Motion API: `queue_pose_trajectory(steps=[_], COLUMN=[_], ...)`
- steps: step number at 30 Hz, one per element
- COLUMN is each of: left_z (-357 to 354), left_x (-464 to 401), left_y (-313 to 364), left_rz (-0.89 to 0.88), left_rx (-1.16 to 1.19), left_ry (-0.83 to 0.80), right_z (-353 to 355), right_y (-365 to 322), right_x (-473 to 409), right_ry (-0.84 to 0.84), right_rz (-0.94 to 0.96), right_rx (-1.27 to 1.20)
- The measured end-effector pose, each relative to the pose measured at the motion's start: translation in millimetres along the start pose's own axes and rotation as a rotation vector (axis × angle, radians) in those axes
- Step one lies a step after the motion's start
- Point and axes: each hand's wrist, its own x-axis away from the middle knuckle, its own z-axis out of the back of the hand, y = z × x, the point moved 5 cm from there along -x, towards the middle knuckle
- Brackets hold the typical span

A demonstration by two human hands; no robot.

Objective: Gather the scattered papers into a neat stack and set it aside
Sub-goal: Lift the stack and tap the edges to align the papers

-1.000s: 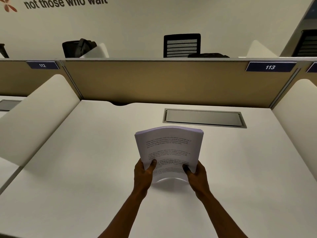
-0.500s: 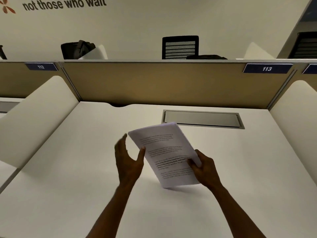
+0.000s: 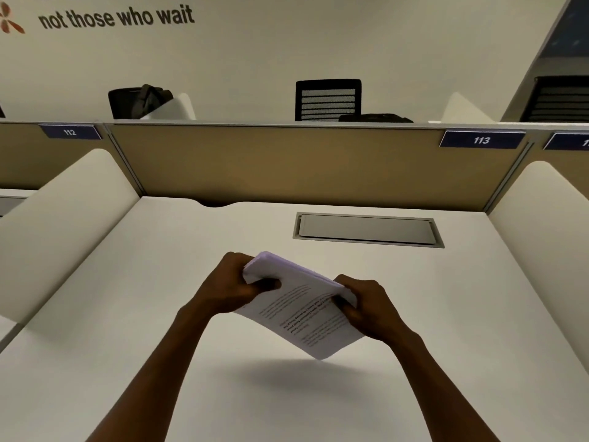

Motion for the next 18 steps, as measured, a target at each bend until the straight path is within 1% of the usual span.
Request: queue_pose_trajectory(steps=[2,4,7,8,10,11,13,15,17,18], left_z=[-3.1,-3.7,-3.2,-3.0,-4.2,-5.4,-8.4,-13.2,-17.5,-19.1], left_x=[2.1,7.6,19.1,23.1,29.1,31.0,33.1,33.8,34.2,34.4], left_y=[-8.9,-16.8,-32.8,-38.5,-46.7,-48.8,-51.8,-54.3,-57.3,-59.8], left_rz=[0.044,0.061,0.124,0.148,0.175,0.176,0.176,0.188,0.196,0.201], left_rx=[0.023,0.062,0.23,0.286,0.38,0.417,0.473,0.524,0.553,0.557], left_ry=[0.073,0.112,0.142,0.159,0.178,0.181,0.187,0.199,0.213,0.222], right_z=[5.8,18.1,47.3,52.8,47.8,39.0,16.3,-3.8,-17.8,-22.7], right_y=[0.6,7.0,34.2,43.2,54.3,57.3,56.9,52.3,49.2,48.9], right_x=[-0.6,-1.1,5.1,9.4,18.1,22.6,31.4,38.8,40.3,39.3], right_ry=[-0.041,-0.081,-0.057,-0.046,-0.084,-0.123,-0.224,-0.288,-0.267,-0.226], right_rz=[-0.014,-0.058,-0.223,-0.262,-0.292,-0.295,-0.302,-0.313,-0.346,-0.376], right_rx=[-0.054,-0.135,-0.312,-0.422,-0.726,-0.867,-1.051,-1.14,-1.126,-1.086])
